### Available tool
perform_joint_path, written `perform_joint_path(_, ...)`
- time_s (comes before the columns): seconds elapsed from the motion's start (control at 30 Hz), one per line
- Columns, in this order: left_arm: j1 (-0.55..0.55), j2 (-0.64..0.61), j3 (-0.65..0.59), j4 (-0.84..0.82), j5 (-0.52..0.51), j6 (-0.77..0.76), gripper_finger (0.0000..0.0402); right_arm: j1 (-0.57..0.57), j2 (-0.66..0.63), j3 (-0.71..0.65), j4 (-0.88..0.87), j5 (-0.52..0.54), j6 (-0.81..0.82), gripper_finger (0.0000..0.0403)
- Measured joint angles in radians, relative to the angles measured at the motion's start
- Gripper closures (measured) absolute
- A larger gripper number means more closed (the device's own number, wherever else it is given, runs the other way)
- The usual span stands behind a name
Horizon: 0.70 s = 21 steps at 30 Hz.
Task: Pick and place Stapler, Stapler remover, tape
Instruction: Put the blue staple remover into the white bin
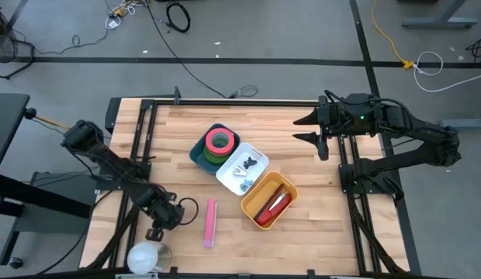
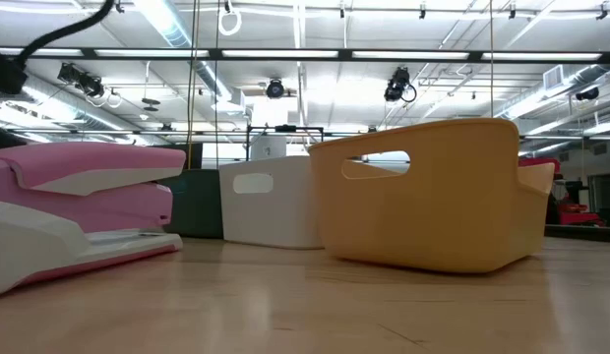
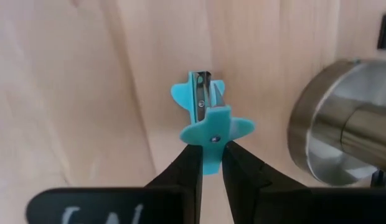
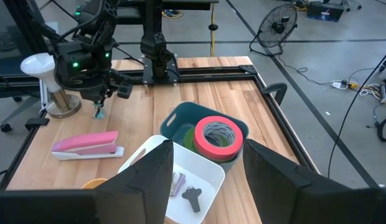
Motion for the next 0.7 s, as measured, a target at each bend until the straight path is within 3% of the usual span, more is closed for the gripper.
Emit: perform_joint_path(0.7,0.184,-0.199,0.001,-0.05,-0.006,0.036,0.035,0.0,0.0,0.0,0.0,0.0,0.0,0.0209)
